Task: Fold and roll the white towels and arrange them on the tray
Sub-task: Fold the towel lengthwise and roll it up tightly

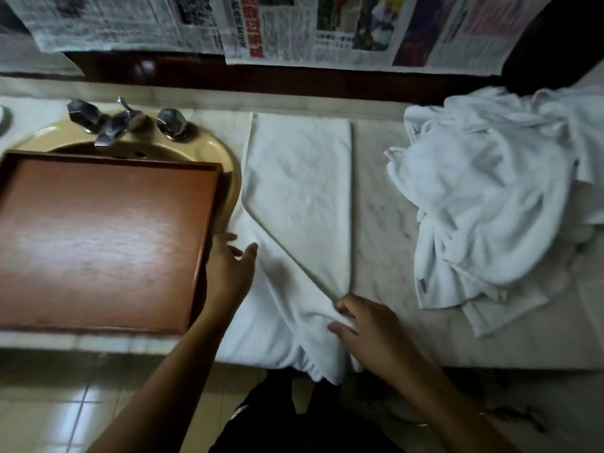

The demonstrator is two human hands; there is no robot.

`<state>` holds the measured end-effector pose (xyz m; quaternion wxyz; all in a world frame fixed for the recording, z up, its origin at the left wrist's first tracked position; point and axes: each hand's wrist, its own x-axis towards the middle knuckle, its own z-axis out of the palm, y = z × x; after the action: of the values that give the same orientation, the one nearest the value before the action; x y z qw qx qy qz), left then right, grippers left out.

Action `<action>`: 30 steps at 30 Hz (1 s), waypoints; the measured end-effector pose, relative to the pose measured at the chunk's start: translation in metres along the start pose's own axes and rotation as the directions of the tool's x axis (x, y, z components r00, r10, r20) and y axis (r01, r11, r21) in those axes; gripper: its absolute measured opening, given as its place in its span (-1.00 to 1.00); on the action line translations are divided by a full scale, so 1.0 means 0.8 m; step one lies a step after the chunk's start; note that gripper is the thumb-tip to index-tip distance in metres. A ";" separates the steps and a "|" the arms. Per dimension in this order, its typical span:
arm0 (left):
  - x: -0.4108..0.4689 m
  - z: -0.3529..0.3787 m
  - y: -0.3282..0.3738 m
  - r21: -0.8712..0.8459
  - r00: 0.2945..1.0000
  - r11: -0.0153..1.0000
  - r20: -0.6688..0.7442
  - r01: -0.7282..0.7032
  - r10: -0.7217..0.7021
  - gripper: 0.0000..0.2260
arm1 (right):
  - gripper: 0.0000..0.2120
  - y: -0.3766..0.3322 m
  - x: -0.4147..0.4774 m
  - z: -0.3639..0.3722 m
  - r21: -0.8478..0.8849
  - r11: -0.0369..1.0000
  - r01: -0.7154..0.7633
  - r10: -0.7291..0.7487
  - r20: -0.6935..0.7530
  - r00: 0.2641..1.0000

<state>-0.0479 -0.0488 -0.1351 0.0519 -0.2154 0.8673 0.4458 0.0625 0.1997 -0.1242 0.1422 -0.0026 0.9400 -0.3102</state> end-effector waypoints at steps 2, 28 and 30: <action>-0.052 0.001 -0.007 -0.033 0.987 0.995 0.133 0.093 -0.088 -0.69 | -0.71 -0.019 -0.011 0.002 0.068 0.996 0.053 -0.052 -0.016 0.999; -0.137 -0.071 -0.112 -0.436 0.827 0.818 0.556 0.376 -0.084 -0.85 | -0.69 0.033 0.030 -0.003 0.098 0.926 -0.363 0.361 0.045 0.932; -0.133 -0.077 -0.117 -0.406 0.837 0.853 0.543 0.328 -0.063 -0.85 | -0.73 0.033 0.028 -0.005 0.159 0.920 -0.358 0.363 -0.007 0.932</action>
<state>0.0936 -0.1104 -0.1384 0.2711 -0.1858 0.6548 0.6806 0.0420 0.2210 -0.1424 0.1795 0.1870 0.8999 -0.3508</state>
